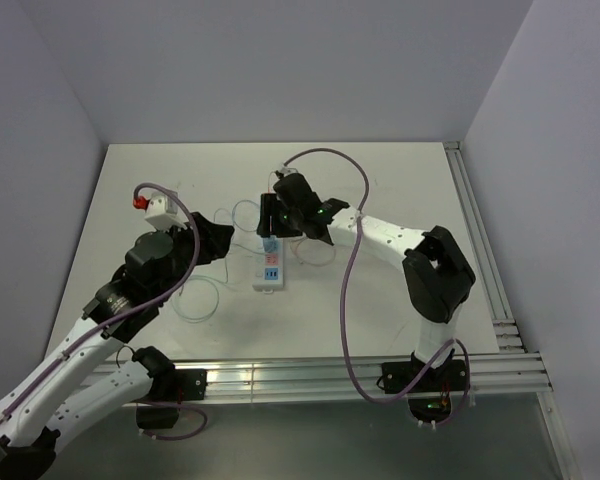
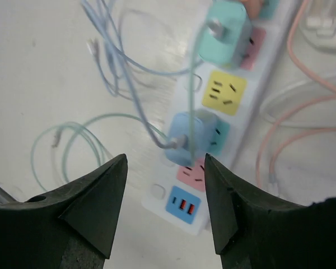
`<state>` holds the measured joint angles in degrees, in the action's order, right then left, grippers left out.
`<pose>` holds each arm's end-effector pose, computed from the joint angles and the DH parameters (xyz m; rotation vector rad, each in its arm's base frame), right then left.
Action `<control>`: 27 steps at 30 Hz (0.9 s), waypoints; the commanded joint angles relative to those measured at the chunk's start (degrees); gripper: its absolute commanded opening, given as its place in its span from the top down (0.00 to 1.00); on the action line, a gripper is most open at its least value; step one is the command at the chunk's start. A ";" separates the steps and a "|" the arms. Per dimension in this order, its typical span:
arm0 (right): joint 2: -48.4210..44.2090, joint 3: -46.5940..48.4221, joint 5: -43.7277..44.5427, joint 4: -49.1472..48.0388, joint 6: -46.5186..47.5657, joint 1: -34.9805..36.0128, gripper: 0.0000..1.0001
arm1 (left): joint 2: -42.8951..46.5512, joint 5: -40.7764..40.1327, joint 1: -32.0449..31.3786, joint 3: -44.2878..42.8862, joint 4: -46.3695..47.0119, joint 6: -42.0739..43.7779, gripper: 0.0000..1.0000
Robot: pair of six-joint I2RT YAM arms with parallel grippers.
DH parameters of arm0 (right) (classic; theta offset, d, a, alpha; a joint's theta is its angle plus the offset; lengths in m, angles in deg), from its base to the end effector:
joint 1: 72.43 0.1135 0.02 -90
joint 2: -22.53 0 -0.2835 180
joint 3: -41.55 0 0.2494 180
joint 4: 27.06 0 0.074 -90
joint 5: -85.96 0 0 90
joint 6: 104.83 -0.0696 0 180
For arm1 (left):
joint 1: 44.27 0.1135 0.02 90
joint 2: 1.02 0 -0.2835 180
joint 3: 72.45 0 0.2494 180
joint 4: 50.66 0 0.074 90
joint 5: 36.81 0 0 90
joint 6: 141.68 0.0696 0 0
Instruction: Insert the plug
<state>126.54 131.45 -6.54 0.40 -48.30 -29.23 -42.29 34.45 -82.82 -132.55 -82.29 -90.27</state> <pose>0.3171 0.3020 0.2325 -0.2279 2.3985 0.7133 0.1542 -0.0943 0.3500 -0.2400 1.8170 -0.6699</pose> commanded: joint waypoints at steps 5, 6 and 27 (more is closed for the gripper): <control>5.24 11.72 10.49 10.88 0.51 1.88 0.37 | 4.71 2.13 0.23 0.47 -1.53 0.71 0.34; 6.63 13.99 12.33 12.02 0.51 2.24 0.37 | 4.98 2.31 0.31 0.47 -1.62 1.14 0.34; 14.38 22.19 19.73 21.53 -2.30 5.32 0.55 | 8.67 3.45 0.40 -0.14 -2.59 4.49 0.32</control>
<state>139.21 151.15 11.20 21.01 -49.92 -24.05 -34.36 36.83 -82.71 -131.92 -85.51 -87.16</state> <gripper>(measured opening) 0.454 0.679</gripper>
